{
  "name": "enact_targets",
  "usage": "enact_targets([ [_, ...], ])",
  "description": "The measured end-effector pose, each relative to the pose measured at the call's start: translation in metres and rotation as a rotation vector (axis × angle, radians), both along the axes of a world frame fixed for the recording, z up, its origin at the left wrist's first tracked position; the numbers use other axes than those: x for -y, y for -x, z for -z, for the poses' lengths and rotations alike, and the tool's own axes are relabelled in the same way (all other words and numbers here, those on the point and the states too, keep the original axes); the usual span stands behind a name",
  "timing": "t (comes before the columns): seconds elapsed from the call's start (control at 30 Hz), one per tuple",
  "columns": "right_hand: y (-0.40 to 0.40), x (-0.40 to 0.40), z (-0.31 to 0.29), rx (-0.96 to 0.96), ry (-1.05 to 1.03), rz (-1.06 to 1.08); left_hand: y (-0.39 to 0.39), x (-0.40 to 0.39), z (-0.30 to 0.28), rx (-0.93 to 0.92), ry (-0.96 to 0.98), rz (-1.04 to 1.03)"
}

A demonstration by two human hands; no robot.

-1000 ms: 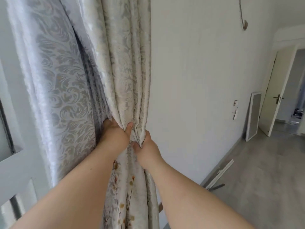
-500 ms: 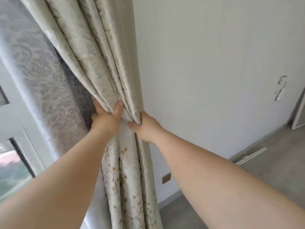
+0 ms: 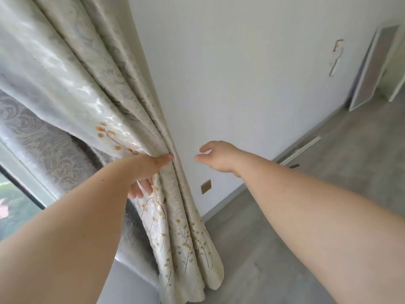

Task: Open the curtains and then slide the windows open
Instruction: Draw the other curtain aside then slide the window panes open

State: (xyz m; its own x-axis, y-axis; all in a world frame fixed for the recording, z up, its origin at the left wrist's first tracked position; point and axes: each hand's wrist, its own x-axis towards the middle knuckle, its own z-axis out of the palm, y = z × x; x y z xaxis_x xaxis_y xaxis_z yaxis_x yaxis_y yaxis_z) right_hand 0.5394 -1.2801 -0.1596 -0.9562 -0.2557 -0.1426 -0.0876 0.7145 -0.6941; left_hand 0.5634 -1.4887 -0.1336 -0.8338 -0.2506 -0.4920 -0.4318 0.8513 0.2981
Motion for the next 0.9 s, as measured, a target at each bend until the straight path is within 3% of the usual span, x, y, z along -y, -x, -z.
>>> enact_targets([
  [0.13,-0.064,-0.031,0.020,0.042,-0.054,0.214,-0.014,-0.025,0.026,0.045,0.030,0.307],
  [0.3,-0.166,-0.067,0.045,0.147,-0.216,0.343,-0.054,-0.092,0.061,-0.100,0.369,0.813],
  [0.47,-0.278,-0.130,0.043,0.217,-0.282,0.582,-0.136,-0.196,0.056,-0.168,0.273,1.205],
  [0.67,-0.477,-0.217,0.038,0.252,-0.307,0.904,-0.299,-0.356,0.052,-0.217,0.193,1.778],
  [0.9,-0.797,-0.299,0.025,0.354,-0.279,1.461,-0.598,-0.527,0.057,-0.289,0.050,2.222],
])
